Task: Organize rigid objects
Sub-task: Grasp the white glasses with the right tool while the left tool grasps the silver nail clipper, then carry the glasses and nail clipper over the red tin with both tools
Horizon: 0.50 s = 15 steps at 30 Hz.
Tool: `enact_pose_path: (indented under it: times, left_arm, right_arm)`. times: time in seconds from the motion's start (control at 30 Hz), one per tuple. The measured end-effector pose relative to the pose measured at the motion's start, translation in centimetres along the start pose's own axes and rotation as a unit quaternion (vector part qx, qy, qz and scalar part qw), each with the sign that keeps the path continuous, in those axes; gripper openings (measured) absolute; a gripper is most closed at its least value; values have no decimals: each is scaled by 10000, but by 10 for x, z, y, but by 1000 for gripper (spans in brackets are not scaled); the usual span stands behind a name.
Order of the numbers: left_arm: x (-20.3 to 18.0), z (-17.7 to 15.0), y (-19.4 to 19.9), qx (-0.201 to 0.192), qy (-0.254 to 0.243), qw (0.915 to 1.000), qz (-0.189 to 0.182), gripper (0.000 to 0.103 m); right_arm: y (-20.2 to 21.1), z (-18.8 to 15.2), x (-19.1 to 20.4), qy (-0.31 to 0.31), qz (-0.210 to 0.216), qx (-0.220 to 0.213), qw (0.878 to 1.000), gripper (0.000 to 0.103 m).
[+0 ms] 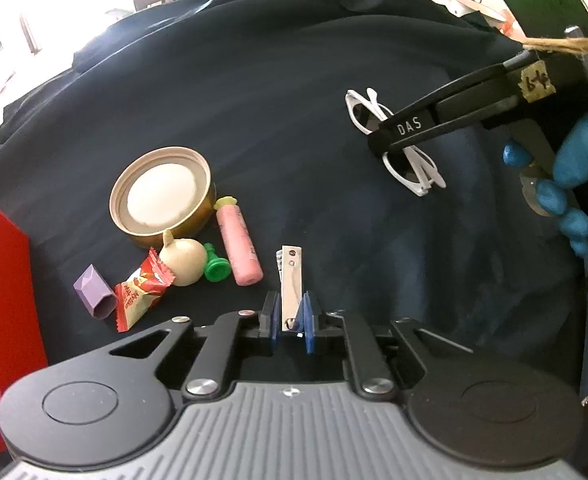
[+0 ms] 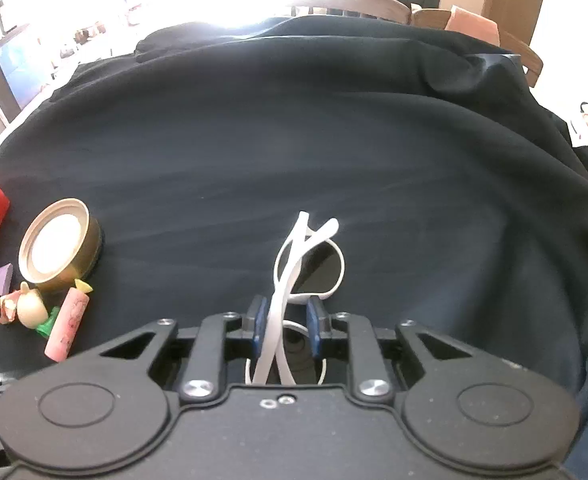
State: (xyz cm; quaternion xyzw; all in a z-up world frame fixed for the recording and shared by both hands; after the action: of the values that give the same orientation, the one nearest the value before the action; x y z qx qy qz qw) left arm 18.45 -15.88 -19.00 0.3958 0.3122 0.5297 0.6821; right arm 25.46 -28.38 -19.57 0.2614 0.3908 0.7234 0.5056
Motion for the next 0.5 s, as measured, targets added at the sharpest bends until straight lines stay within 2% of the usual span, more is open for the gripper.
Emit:
enact_pose_path:
  times: [0.07, 0.13, 0.33, 0.5]
  left_arm:
    - [-1, 1, 2, -29, 7, 10000, -19, 11]
    - [2, 1, 4, -45, 61, 10000, -25, 11]
    - [11, -1, 12, -133, 243, 9996, -23, 11]
    - [21, 2, 23, -260, 485, 9984, -88, 11]
  right_arm:
    - [4, 0, 0, -12, 32, -44, 10000, 19]
    - [7, 2, 2, -4, 93, -80, 9999, 6]
    - [22, 1, 4, 84, 173, -174, 9997, 5]
    - [22, 13, 11, 10, 214, -235, 9995, 5]
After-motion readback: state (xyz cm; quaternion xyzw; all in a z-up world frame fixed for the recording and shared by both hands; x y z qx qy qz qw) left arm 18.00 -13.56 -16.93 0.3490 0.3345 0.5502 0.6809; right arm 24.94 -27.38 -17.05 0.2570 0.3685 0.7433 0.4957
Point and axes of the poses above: each gripper's, at about its wrist camera, not at the fingertips, and y roughly against the way its jaws point, x to its left, z to its top, the point moved 5 cm from there along -y, roughly the way its jaws point, and after that the axes turned 2 degrees about -z, right-handed, at the moved point
